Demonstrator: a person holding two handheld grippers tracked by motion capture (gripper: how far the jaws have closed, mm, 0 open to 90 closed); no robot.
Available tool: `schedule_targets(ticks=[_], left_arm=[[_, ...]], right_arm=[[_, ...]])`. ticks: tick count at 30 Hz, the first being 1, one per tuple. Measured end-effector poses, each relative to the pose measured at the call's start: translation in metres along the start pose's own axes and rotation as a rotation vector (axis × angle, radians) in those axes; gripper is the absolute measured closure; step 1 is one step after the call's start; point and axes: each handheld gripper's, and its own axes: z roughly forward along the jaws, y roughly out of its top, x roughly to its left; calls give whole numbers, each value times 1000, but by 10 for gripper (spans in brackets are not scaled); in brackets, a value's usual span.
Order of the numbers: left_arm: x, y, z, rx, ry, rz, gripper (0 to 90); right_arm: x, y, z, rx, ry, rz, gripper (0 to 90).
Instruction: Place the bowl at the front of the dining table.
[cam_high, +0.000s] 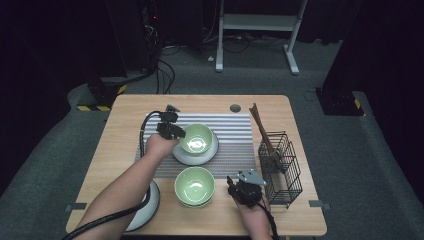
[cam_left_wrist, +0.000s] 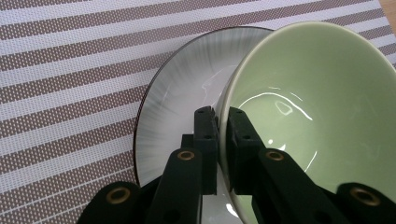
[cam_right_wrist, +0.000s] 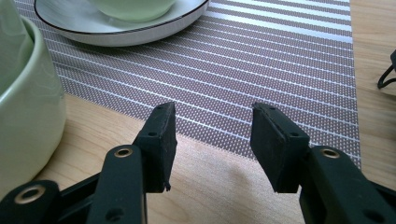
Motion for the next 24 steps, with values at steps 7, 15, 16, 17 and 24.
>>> schedule_targets(ticks=[7, 15, 16, 17, 24], left_arm=[[0, 2, 2, -2, 2, -5, 836], [-3, 1, 3, -6, 3, -7, 836], [-3, 0, 3, -6, 5, -4, 835], [-3, 0, 2, -6, 6, -2, 836], [-1, -1, 3, 1, 6, -5, 839]], right_arm=[[1, 0, 0, 0, 3, 1, 505], [1, 0, 0, -2, 4, -5, 505], [1, 0, 0, -3, 5, -6, 505], [1, 0, 0, -3, 5, -6, 505], [2, 0, 1, 2, 6, -2, 505]])
